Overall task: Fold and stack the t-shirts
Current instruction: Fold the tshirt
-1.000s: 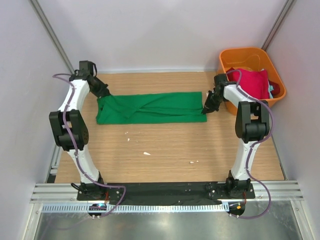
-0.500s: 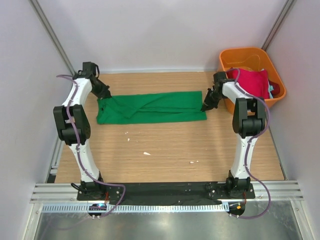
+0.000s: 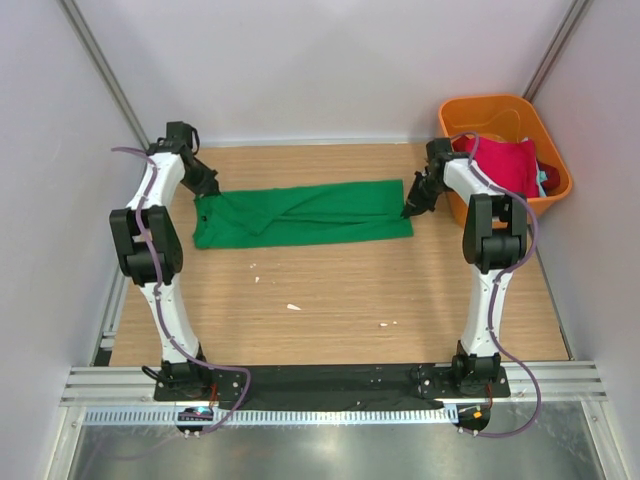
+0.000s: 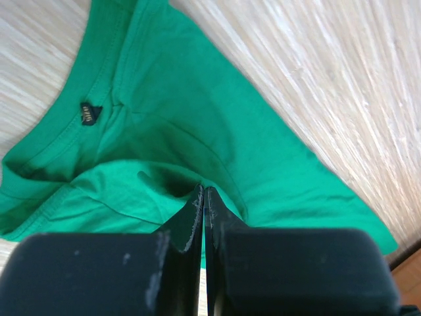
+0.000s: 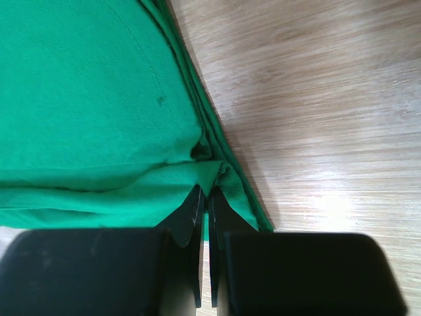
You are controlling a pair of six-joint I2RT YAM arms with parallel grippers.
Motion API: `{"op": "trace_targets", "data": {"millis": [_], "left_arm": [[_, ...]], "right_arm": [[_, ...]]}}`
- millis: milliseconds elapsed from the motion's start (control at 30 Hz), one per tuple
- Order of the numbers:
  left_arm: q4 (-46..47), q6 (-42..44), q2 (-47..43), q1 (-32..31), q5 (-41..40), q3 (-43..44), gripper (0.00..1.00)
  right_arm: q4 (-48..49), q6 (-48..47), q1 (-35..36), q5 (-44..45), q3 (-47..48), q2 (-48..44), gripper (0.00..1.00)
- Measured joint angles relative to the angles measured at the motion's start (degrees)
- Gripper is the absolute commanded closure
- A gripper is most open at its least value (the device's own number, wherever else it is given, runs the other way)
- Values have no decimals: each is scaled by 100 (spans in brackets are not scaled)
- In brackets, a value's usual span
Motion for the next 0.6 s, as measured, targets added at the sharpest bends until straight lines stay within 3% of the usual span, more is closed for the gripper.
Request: {"op": "trace_targets", "data": {"millis": [367, 600], "left_arm": [[-173, -111, 7, 59, -256, -2, 100], [-131, -184, 7, 70, -251, -31, 100]], "right_arm": [[-61, 66, -48, -15, 256, 83, 87], [13, 173, -66, -199, 723, 409, 59]]}}
